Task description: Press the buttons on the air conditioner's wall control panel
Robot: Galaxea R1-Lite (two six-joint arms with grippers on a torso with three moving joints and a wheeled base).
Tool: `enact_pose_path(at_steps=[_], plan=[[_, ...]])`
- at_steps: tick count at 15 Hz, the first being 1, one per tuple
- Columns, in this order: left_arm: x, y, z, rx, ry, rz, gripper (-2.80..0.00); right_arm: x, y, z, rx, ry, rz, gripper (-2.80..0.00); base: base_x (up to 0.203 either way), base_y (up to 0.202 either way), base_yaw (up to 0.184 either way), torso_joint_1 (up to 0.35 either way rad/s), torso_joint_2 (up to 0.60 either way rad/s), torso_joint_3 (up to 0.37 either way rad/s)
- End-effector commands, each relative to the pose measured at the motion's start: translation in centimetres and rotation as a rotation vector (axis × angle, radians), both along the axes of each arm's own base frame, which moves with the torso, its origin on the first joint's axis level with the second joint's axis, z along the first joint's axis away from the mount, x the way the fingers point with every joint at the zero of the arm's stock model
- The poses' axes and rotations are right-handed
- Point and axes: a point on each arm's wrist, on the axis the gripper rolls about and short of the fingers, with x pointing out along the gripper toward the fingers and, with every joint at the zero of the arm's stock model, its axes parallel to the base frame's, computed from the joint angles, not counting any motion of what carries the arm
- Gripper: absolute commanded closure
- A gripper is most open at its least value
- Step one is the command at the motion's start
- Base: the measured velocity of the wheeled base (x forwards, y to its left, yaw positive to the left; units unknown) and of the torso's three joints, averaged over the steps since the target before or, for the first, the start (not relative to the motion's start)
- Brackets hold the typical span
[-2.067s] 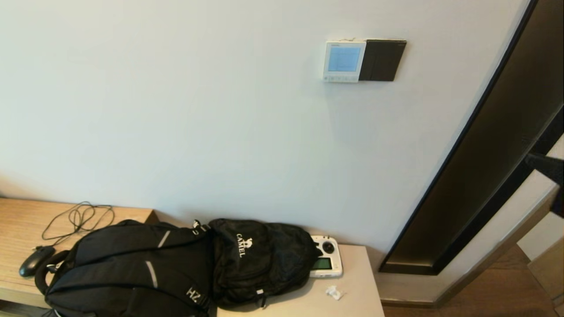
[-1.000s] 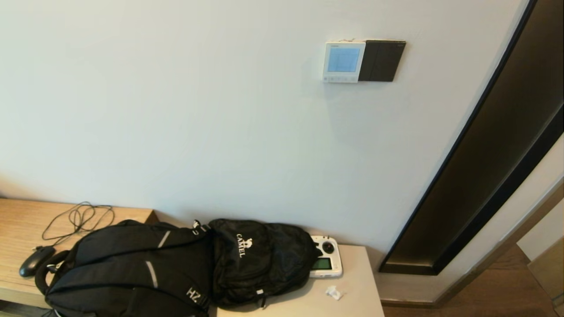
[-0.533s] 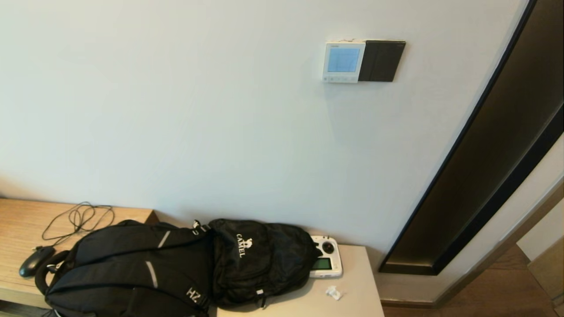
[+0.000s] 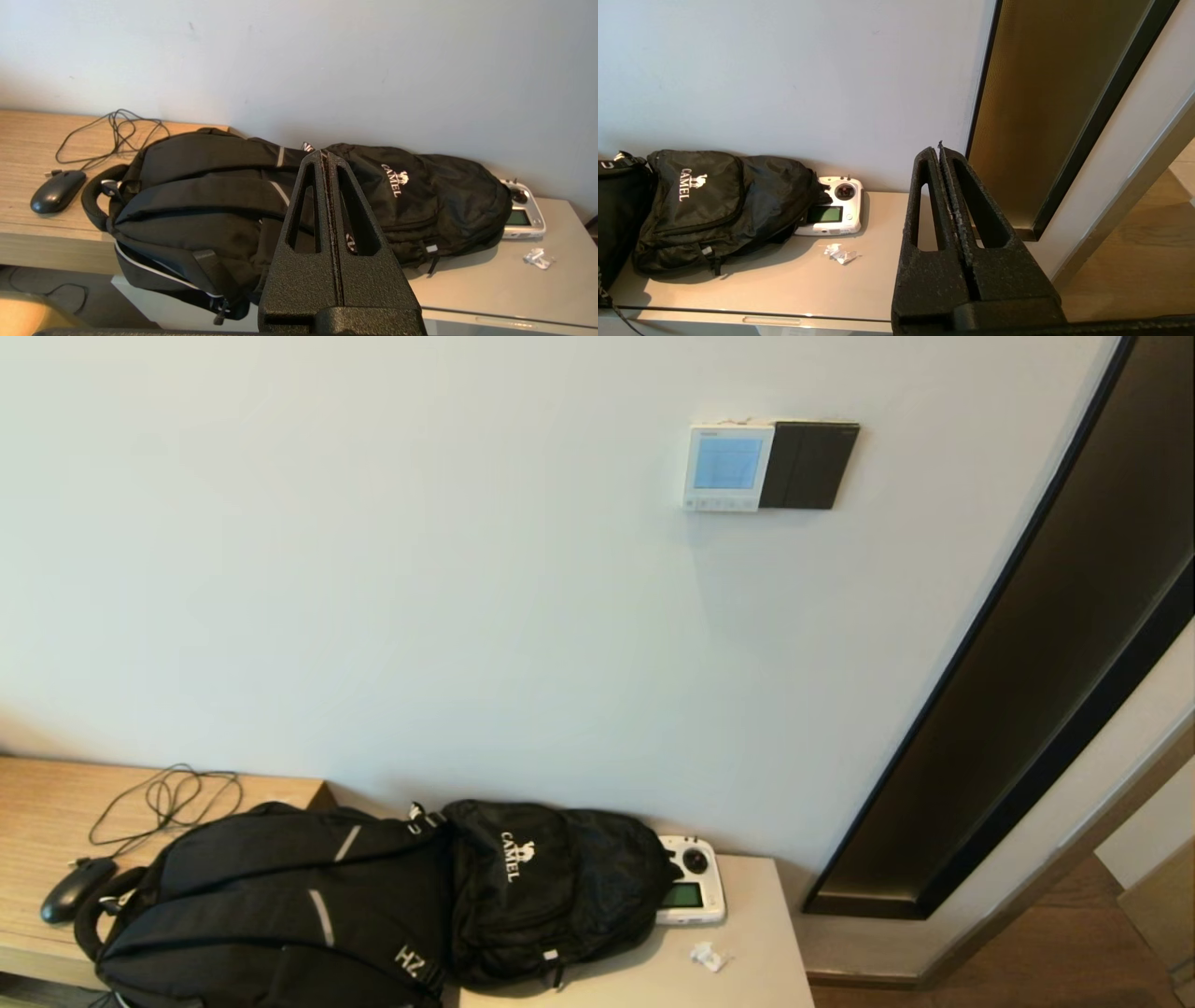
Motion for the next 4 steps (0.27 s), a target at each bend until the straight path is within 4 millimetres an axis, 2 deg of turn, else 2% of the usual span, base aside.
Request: enact_pose_path(at_steps=[1, 4], plan=[[-0.01, 0.0, 0.0, 0.0, -0.002, 0.001, 0.0, 0.03, 0.0, 0.01, 0.004, 0.004, -0.002, 0.0, 0.0, 0.0, 0.0, 0.0, 0.0, 0.0], [-0.01, 0.0, 0.0, 0.0, -0.002, 0.001, 0.0, 0.03, 0.0, 0.04, 0.023, 0.002, -0.003, 0.0, 0.0, 0.0, 0.0, 0.0, 0.0, 0.0]])
